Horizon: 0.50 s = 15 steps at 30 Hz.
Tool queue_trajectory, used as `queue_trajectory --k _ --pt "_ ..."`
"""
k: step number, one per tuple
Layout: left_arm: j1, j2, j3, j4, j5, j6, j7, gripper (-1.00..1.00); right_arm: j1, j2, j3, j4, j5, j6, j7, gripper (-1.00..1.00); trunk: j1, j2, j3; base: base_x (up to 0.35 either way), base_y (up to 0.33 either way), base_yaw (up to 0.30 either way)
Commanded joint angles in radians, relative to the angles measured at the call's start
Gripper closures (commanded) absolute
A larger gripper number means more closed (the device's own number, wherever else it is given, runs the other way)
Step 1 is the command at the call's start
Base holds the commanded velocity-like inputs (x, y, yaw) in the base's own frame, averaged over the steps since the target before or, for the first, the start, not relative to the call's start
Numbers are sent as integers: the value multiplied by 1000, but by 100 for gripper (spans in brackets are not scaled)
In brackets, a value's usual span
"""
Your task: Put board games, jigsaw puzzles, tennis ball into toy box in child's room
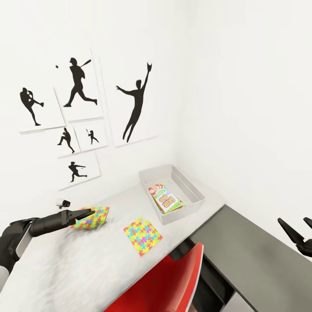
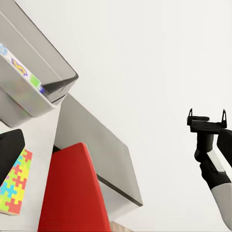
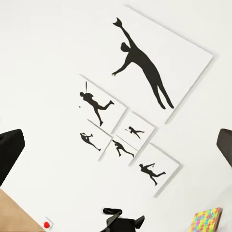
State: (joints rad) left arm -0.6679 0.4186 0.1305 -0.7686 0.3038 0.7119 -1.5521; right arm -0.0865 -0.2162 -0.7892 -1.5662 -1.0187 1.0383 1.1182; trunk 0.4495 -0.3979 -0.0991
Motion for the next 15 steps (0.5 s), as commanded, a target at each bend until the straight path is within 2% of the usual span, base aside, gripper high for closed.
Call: queue_trajectory --k 1,15 --pt "-1 0 0 0 0 11 -3 -100 -1 0 -1 0 2 3 3 -100 1 -2 -1 -54 0 86" --pt "-1 0 -1 0 0 11 -3 -100 -1 1 0 0 3 3 2 -100 1 -2 23 -20 0 104"
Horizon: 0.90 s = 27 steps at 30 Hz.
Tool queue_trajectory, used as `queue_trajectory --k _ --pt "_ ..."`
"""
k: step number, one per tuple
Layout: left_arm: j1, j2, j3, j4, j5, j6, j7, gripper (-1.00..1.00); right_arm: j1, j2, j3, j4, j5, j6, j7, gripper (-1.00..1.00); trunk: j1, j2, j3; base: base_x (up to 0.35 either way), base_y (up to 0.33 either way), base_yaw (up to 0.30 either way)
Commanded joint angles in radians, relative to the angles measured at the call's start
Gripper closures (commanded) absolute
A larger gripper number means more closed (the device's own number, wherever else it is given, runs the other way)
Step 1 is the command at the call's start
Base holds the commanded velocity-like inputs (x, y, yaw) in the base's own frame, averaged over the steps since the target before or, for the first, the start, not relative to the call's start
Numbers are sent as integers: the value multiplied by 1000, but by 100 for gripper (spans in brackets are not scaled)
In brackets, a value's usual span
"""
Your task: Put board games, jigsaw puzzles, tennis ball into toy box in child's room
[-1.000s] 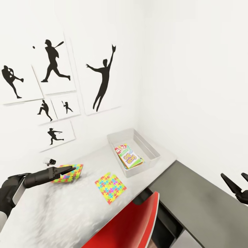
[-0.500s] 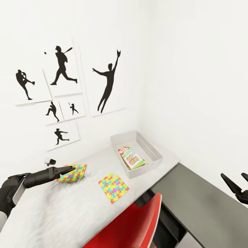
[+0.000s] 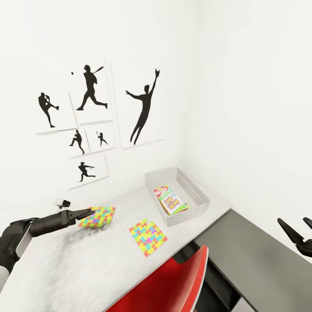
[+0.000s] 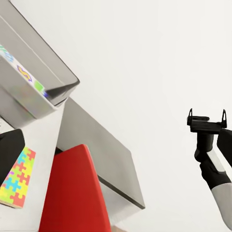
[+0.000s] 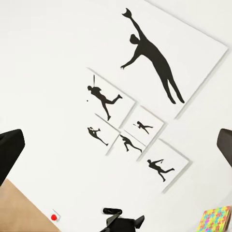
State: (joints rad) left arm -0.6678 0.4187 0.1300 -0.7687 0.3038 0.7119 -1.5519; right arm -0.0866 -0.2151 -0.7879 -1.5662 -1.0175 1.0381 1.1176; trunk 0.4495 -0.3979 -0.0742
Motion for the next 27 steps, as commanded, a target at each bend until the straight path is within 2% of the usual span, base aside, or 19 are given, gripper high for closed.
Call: queue_trajectory --k 1,27 --pt "-1 0 -1 0 0 11 -4 -100 -1 0 -1 0 2 4 3 -100 1 -2 -1 -59 0 125" --pt "-1 0 0 0 0 11 -4 -100 -1 0 -1 0 2 3 3 -100 1 -2 42 -6 0 128"
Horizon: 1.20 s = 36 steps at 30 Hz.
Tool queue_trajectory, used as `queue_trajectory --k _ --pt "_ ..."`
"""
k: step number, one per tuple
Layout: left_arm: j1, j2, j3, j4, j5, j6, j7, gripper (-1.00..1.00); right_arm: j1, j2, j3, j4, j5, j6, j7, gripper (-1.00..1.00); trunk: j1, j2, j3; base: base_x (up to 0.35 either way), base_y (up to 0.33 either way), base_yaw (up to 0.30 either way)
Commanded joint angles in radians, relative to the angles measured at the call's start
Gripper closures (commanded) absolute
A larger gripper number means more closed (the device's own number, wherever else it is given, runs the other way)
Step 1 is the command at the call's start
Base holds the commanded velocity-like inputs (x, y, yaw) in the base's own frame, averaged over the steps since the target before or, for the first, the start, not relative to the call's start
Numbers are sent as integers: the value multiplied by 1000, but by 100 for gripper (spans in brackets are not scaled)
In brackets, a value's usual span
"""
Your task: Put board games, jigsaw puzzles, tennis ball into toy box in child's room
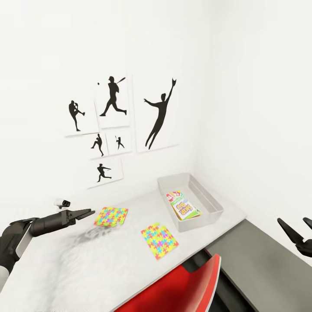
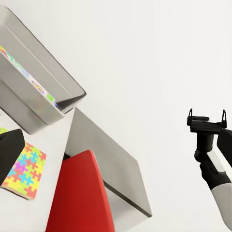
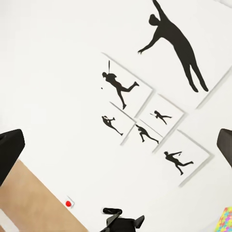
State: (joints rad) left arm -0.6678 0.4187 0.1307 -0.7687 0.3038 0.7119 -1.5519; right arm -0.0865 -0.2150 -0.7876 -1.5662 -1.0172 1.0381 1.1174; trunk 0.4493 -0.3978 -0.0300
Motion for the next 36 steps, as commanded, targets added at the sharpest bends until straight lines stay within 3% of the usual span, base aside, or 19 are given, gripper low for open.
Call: queue_trajectory --k 1,13,36 --pt "-1 0 0 0 0 11 -4 -100 -1 0 -1 0 2 3 3 -100 1 -2 -1 -8 0 128" --pt "-1 0 0 0 0 11 -4 -100 -1 0 -1 0 1 3 4 -100 1 -2 15 -119 0 122" --pt "-1 0 0 0 0 11 -4 -100 -1 -1 -2 -1 2 3 2 -100 1 -2 17 -39 15 7"
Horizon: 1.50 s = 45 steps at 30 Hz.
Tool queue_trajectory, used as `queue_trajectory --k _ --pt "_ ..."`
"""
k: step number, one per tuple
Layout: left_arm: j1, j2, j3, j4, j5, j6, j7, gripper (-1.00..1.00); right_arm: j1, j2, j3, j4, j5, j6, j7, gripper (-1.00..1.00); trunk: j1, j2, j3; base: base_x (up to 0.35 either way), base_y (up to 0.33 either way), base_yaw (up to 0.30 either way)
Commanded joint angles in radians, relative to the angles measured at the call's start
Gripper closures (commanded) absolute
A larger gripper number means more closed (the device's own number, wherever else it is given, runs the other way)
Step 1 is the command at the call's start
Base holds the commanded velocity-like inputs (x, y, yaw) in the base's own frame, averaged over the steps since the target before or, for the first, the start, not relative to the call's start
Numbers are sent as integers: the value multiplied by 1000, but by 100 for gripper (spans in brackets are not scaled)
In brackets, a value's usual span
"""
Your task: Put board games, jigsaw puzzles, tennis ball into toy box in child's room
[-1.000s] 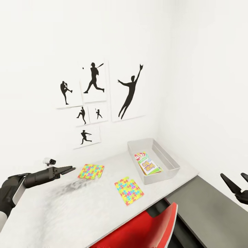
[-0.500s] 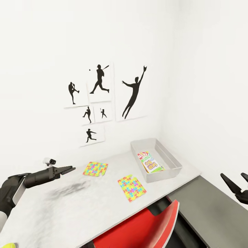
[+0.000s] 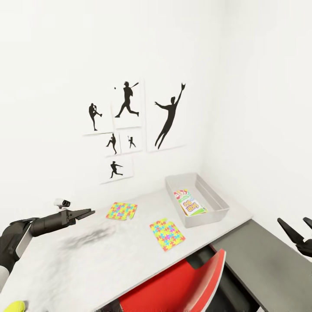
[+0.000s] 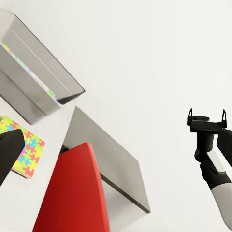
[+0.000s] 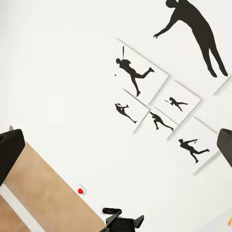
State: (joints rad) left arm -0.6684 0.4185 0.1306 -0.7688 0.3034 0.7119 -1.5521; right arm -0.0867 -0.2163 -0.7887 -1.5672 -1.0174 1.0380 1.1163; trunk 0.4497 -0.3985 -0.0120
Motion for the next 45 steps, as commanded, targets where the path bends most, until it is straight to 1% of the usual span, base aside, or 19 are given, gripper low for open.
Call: queue_trajectory --k 1,8,28,45 --pt "0 0 0 0 0 11 -3 -100 -1 0 -1 0 2 4 3 -100 0 -2 -1 -138 98 10" --pt "0 0 0 0 0 11 -3 -100 -1 0 -1 0 2 4 3 -100 0 -2 -1 -143 103 181" --pt "0 0 0 0 0 11 -3 -100 -1 0 2 0 2 4 -3 -100 0 -2 -1 -137 93 286" --pt "0 0 0 0 0 11 -3 -100 -1 0 8 1 3 2 -6 -100 0 -2 -1 -17 5 290"
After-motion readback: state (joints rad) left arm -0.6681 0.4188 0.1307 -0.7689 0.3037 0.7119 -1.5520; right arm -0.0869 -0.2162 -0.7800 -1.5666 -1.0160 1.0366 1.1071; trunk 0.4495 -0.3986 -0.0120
